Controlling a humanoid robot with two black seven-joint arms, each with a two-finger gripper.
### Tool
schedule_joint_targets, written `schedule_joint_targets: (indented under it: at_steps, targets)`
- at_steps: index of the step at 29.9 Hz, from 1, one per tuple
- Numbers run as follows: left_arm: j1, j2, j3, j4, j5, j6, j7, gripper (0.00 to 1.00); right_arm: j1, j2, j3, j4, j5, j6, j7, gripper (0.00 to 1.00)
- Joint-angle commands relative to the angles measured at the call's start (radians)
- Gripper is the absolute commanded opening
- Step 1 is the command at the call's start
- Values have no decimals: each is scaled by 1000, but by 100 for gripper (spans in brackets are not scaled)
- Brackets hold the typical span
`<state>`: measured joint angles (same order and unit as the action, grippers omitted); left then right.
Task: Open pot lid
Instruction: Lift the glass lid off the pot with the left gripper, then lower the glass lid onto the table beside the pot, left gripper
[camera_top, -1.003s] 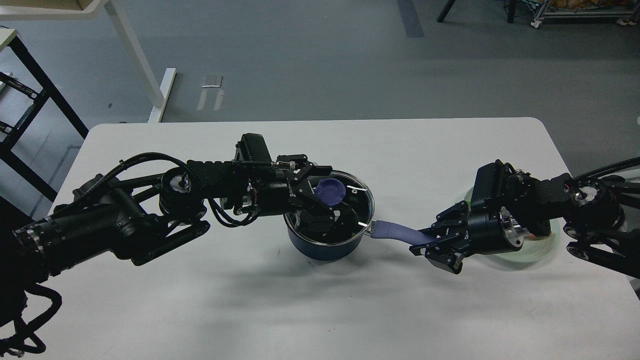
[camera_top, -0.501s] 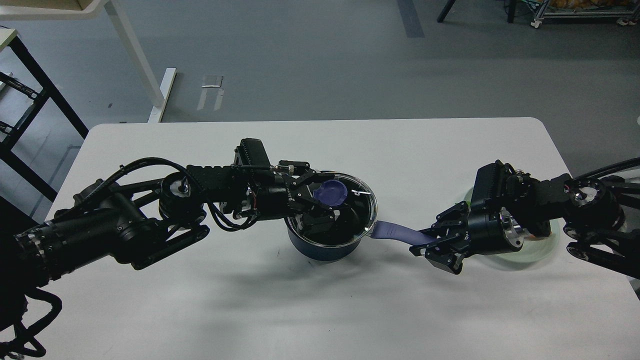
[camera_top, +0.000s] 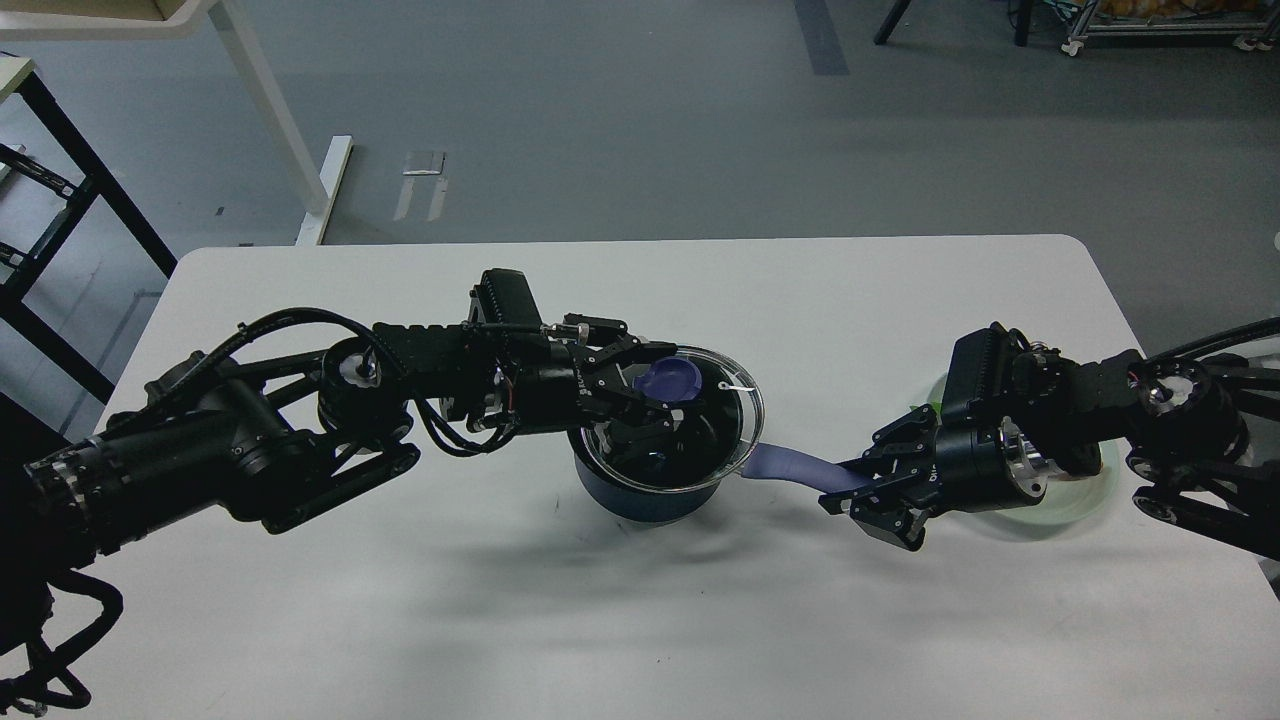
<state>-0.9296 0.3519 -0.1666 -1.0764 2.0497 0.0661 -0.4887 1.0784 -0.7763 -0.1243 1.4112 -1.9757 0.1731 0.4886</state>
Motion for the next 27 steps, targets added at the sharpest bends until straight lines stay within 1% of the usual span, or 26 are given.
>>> schedule_joint_targets:
  at_steps: [1, 3, 9, 13, 17, 19, 23, 27]
  targets:
    - [-29, 15, -1, -28, -2, 1, 0, 40, -2, -1, 0, 0, 0, 0, 0, 28]
    - [-44, 44, -2, -46, -2, 1, 0, 40, -2, -1, 0, 0, 0, -1, 0, 28]
    - [-78, 180, -4, -126, -6, 11, 0, 40, -3, -1, 0, 0, 0, 0, 0, 28]
    - [-78, 298, 1, -160, -10, 78, 0, 40, -2, -1, 0, 0, 0, -1, 0, 28]
    - [-60, 419, 12, -165, -10, 129, 0, 40, -2, -1, 0, 0, 0, -1, 0, 28]
    - [-46, 487, 47, -165, -11, 171, 0, 40, -2, -1, 0, 0, 1, -1, 0, 28]
    - [-5, 608, 156, -160, -29, 300, 0, 40, -2, -1, 0, 0, 0, -1, 0, 28]
    - [50, 670, 271, -137, -68, 418, 0, 40, -2, -1, 0, 0, 1, -1, 0, 28]
